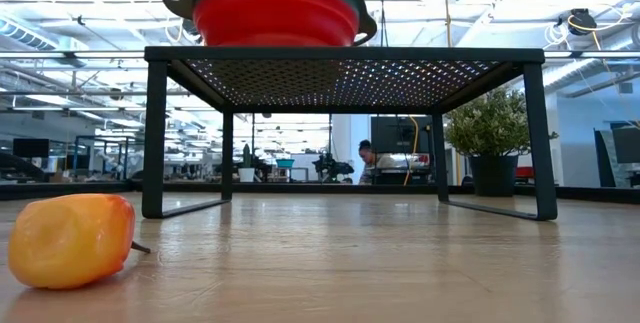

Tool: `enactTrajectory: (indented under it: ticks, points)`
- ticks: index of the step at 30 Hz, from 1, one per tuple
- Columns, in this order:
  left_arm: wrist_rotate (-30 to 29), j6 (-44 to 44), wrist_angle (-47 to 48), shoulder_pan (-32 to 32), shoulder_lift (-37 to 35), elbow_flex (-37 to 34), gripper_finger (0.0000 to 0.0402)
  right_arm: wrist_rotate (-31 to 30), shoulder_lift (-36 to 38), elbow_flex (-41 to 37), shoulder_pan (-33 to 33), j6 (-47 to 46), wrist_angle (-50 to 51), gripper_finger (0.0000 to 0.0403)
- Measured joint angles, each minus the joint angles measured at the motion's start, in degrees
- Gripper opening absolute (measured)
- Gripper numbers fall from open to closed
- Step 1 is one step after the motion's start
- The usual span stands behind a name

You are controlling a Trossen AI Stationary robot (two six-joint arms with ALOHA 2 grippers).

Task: Pick & Place Fruit
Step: Put the orange pear into the red strainer bowl on the shelf

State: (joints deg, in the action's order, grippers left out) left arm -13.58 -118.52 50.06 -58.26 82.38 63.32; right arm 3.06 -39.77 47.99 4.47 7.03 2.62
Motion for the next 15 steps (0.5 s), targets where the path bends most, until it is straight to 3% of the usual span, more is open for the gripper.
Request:
enactTrajectory:
  ticks: [9, 15]
  points:
    - [1.66, -0.29, -1.01, -0.02, 0.01, -5.09, 0.0004, -0.01, 0.00, 0.00, 0.02, -0.24, 0.04, 0.0004]
    - [1.68, -0.56, -1.08, -0.02, 0.01, -6.24, 0.0037, 0.01, 0.00, 0.00, 0.01, -0.18, 1.07, 0.0004]
